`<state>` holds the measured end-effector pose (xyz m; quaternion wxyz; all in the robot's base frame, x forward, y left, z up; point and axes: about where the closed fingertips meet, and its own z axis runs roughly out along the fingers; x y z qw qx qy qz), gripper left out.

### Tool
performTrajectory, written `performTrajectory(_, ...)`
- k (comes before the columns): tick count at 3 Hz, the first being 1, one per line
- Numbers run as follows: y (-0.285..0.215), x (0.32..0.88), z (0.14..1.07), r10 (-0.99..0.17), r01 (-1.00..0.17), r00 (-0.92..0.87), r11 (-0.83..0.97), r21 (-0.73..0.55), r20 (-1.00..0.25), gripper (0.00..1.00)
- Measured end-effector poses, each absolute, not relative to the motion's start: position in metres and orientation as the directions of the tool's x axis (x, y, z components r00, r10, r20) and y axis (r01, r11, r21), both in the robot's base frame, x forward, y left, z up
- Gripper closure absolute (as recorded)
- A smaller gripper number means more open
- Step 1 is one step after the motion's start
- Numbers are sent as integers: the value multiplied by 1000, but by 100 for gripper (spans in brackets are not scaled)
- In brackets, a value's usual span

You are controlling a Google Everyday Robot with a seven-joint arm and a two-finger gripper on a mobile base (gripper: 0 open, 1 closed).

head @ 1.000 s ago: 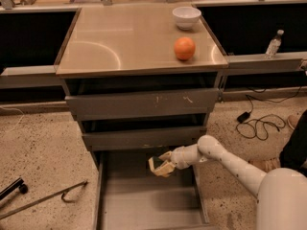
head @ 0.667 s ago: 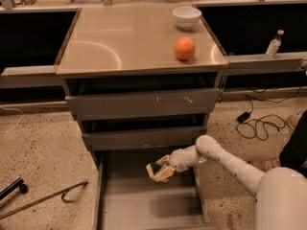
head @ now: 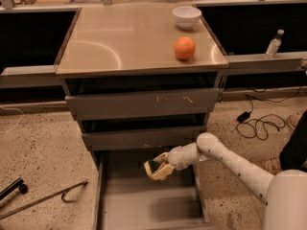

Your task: Pick sponge from bottom drawer and place on counter

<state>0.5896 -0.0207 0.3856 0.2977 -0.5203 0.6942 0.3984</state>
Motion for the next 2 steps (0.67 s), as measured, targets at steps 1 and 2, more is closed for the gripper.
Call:
performTrajectory(1, -9, 575, 466, -458, -993, -114, 80, 87, -882, 100)
performTrajectory(2, 30, 543, 552, -403, -996, 69, -83, -39, -913, 100)
